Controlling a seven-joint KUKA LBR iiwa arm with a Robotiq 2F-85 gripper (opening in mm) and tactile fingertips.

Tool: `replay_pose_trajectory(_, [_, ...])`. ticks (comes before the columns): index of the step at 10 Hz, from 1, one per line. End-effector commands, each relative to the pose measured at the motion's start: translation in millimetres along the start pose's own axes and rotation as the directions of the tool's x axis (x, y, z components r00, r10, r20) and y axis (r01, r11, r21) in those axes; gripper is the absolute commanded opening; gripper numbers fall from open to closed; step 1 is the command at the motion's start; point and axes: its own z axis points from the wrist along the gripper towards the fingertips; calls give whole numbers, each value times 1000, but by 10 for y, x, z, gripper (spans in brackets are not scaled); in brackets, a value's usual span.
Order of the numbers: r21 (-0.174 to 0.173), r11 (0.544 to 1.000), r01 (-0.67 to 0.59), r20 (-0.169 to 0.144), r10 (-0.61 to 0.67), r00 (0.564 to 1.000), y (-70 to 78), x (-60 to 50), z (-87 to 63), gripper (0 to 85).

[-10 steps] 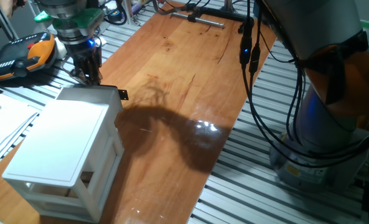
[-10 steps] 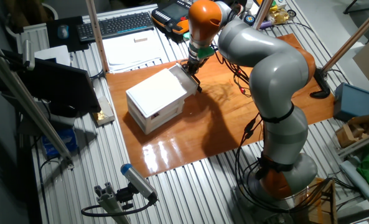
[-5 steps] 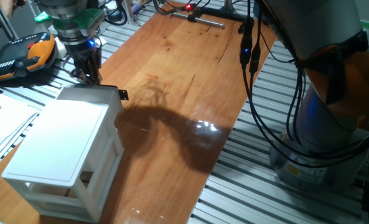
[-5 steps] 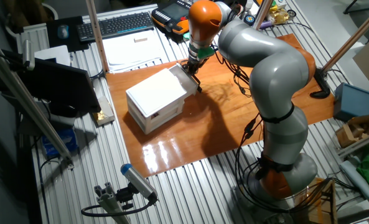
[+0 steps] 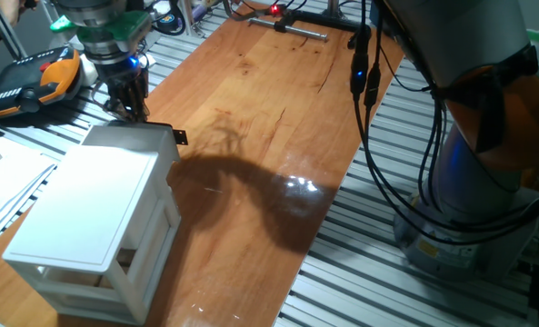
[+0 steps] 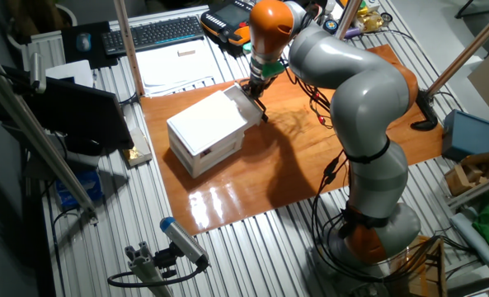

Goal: Grasp the handle and open the drawer

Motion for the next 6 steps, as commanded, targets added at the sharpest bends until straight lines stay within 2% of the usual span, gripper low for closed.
replay_pose_trajectory(1, [0,1000,0,0,0,1000,-6,-1,0,7])
replay_pose_trajectory(6, [8,1000,3,-1,-3,1000,-49,-10,-1,7])
